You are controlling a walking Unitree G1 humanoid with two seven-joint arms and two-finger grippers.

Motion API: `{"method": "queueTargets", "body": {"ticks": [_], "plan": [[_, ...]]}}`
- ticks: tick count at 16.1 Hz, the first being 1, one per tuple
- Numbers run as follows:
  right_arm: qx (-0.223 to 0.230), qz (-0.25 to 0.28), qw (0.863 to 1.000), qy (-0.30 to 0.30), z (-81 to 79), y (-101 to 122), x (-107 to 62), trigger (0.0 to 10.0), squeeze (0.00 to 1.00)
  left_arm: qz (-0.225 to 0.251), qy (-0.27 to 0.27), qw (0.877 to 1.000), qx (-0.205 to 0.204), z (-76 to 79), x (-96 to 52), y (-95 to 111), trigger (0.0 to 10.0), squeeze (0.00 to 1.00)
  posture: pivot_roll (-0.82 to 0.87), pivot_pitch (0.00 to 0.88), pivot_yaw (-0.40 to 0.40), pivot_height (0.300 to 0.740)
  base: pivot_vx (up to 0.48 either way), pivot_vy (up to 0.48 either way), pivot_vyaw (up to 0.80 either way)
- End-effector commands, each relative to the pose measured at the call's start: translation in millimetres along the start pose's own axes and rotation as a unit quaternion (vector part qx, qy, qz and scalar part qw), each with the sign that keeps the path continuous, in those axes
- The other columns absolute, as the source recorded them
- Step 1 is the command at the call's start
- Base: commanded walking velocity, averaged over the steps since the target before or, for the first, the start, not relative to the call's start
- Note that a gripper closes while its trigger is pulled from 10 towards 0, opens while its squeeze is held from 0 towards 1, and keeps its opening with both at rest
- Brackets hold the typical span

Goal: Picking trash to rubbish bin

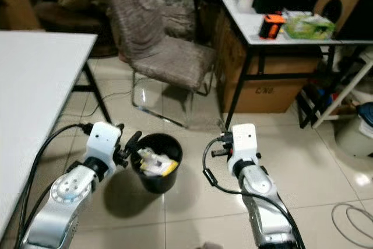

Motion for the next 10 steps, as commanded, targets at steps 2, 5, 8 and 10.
{"method": "queueTargets", "body": {"ticks": [2,5,8,10], "plan": [[-0.001,0.001,1.0,0.001,0.4,2.5,2.5,10.0,0.0,0.003,-0.006,1.0,0.005,1.9,-0.6,1.3,10.0,0.0,-0.03,0.097,-0.062,0.74,0.322,0.0,0.0],[-0.018,-0.005,0.999,0.038,-14.6,0.4,4.5,10.0,0.0,0.001,-0.003,1.0,0.003,1.0,-3.1,0.2,10.0,0.0,-0.02,0.109,-0.066,0.74,0.322,0.0,0.27],[-0.025,-0.016,0.998,0.06,-23.0,-5.1,4.7,10.0,0.0,0.0,-0.002,1.0,0.004,0.5,-5.0,-0.5,10.0,0.0,-0.02,0.106,-0.063,0.74,0.321,0.0,0.8],[-0.006,-0.018,0.998,0.057,-21.5,-6.5,4.8,10.0,0.0,0.0,-0.002,1.0,0.006,0.1,-5.0,0.2,10.0,0.0,-0.02,0.103,-0.064,0.74,0.321,0.0,0.4]]}}
Point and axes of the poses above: a point about 5 cm out from each wrist's last joint towards the gripper, its own x axis pointing out of the wrist towards the gripper, its own y axis along the axis of the wrist's last joint, z = x × y, the point moved 6 cm from there along x, pointing out of the wrist towards the gripper, and after that the axes turned 1 degree about x, right-handed, at the moved point
